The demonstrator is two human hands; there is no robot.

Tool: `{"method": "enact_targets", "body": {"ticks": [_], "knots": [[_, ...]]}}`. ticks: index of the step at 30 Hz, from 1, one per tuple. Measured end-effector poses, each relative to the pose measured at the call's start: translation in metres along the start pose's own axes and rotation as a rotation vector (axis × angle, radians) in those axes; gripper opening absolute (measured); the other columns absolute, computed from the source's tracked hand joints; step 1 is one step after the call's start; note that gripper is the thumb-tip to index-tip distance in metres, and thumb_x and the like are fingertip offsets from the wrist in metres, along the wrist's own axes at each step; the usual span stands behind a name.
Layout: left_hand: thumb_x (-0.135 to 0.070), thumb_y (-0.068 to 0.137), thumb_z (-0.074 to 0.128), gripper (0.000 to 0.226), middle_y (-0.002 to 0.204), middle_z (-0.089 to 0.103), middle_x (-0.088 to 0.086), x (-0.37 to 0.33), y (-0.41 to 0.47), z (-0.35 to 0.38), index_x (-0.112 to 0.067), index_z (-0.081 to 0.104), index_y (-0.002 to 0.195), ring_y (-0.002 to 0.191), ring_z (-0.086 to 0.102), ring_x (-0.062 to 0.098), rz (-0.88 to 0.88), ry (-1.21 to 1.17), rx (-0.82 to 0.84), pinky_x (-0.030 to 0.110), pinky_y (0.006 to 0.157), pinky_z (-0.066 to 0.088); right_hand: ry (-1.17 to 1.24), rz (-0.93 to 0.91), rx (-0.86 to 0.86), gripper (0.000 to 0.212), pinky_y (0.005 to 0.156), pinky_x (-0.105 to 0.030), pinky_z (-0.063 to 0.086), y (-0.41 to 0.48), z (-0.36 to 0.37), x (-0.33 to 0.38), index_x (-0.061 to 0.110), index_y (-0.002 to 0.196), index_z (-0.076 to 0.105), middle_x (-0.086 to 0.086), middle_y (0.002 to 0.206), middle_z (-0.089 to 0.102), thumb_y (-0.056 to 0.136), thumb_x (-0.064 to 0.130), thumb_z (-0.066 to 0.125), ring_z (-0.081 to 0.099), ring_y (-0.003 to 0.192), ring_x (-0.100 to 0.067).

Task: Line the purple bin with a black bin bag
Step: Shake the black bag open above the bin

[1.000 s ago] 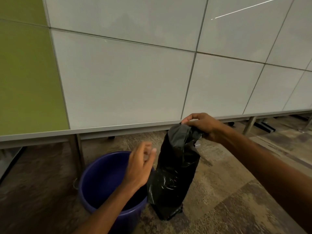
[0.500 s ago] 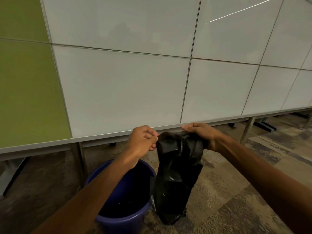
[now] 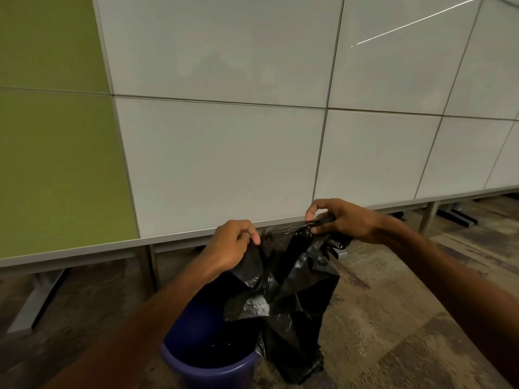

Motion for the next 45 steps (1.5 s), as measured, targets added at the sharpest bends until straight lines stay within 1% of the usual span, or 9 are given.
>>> {"method": "enact_targets", "body": {"ticks": [7, 12, 15, 21, 27, 30, 35, 39, 45], "knots": [[-0.059, 0.071, 0.060, 0.055, 0.083, 0.060, 0.002, -0.004, -0.010, 0.003, -0.007, 0.066, 0.085, 0.074, 0.057, 0.017, -0.025, 0.265, 0.055, 0.031, 0.072, 0.049, 0.097, -0.060, 0.112, 0.033, 0.071, -0.039, 0.054, -0.002, 0.008, 0.018, 0.015, 0.100, 0.052, -0.020, 0.107, 0.067, 0.086, -0.015, 0.046, 0.066, 0.086, -0.030], [-0.006, 0.081, 0.065, 0.008, 0.092, 0.068, 0.003, 0.006, -0.004, -0.019, -0.012, 0.070, 0.083, 0.078, 0.062, 0.012, -0.041, 0.411, -0.043, 0.024, 0.071, 0.054, 0.018, -0.148, 0.163, 0.029, 0.073, -0.044, 0.055, -0.009, 0.008, 0.027, 0.008, 0.086, 0.063, -0.013, 0.119, 0.067, 0.085, -0.015, 0.047, 0.065, 0.102, -0.036], [-0.007, 0.083, 0.066, 0.008, 0.087, 0.065, 0.004, 0.019, -0.004, -0.036, -0.009, 0.068, 0.090, 0.072, 0.057, 0.008, -0.128, 0.172, -0.050, 0.012, 0.060, 0.043, -0.097, -0.147, 0.127, 0.032, 0.075, -0.029, 0.055, -0.010, 0.003, 0.026, 0.010, 0.076, 0.069, -0.012, 0.112, 0.071, 0.086, -0.013, 0.049, 0.069, 0.099, -0.022], [-0.004, 0.090, 0.056, 0.015, 0.086, 0.065, 0.013, 0.016, -0.014, -0.040, -0.012, 0.053, 0.102, 0.074, 0.060, 0.021, -0.194, -0.206, 0.136, 0.027, 0.065, 0.050, -0.584, -0.010, -0.060, 0.019, 0.086, -0.026, 0.052, 0.005, -0.012, 0.011, 0.012, 0.093, 0.076, -0.005, 0.106, 0.074, 0.084, 0.007, 0.059, 0.068, 0.090, -0.015], [0.005, 0.089, 0.047, 0.030, 0.091, 0.067, 0.012, -0.004, -0.017, -0.042, -0.013, 0.067, 0.077, 0.084, 0.060, 0.020, -0.099, -0.149, 0.130, 0.026, 0.071, 0.049, -0.425, 0.091, -0.329, 0.048, 0.062, -0.025, 0.053, 0.001, -0.014, 0.007, 0.010, 0.084, 0.072, -0.003, 0.079, 0.070, 0.076, 0.058, 0.066, 0.066, 0.075, -0.018], [-0.003, 0.088, 0.052, 0.027, 0.092, 0.071, 0.015, -0.003, -0.019, -0.039, -0.012, 0.075, 0.077, 0.083, 0.063, 0.023, -0.148, -0.159, 0.125, 0.031, 0.077, 0.051, -0.378, 0.123, -0.385, 0.061, 0.063, -0.021, 0.048, 0.001, -0.001, 0.001, 0.011, 0.100, 0.064, -0.004, 0.094, 0.067, 0.067, 0.061, 0.072, 0.064, 0.087, -0.019], [-0.017, 0.071, 0.078, 0.009, 0.087, 0.073, 0.012, 0.000, -0.021, -0.041, -0.009, 0.073, 0.073, 0.083, 0.065, 0.020, -0.144, -0.138, 0.022, 0.027, 0.073, 0.050, -0.115, 0.305, -0.248, 0.090, 0.080, -0.040, 0.055, 0.003, 0.031, -0.028, 0.025, 0.148, 0.026, -0.015, 0.142, 0.044, 0.075, 0.030, 0.078, 0.054, 0.117, -0.035], [-0.005, 0.069, 0.079, 0.025, 0.088, 0.067, 0.006, 0.002, -0.018, -0.047, -0.020, 0.059, 0.065, 0.081, 0.061, 0.016, -0.035, 0.136, 0.005, 0.014, 0.062, 0.043, -0.270, 0.171, -0.190, 0.083, 0.078, -0.040, 0.060, 0.006, 0.034, -0.019, 0.030, 0.150, 0.021, -0.017, 0.138, 0.047, 0.085, 0.001, 0.062, 0.058, 0.109, -0.028], [-0.004, 0.086, 0.062, 0.024, 0.103, 0.071, 0.005, 0.029, -0.014, -0.073, -0.023, 0.075, 0.081, 0.086, 0.063, 0.015, -0.042, 0.391, 0.107, 0.011, 0.064, 0.042, -0.296, -0.027, -0.169, 0.055, 0.071, -0.036, 0.059, 0.008, 0.005, 0.017, 0.031, 0.139, 0.036, -0.009, 0.122, 0.052, 0.093, 0.001, 0.044, 0.060, 0.101, -0.028]]}}
Point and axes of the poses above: each hand's wrist, its own y-axis towards the middle knuckle, its own z-axis out of the palm, x = y × z, the point moved 9 cm from there along y, towards the middle knuckle
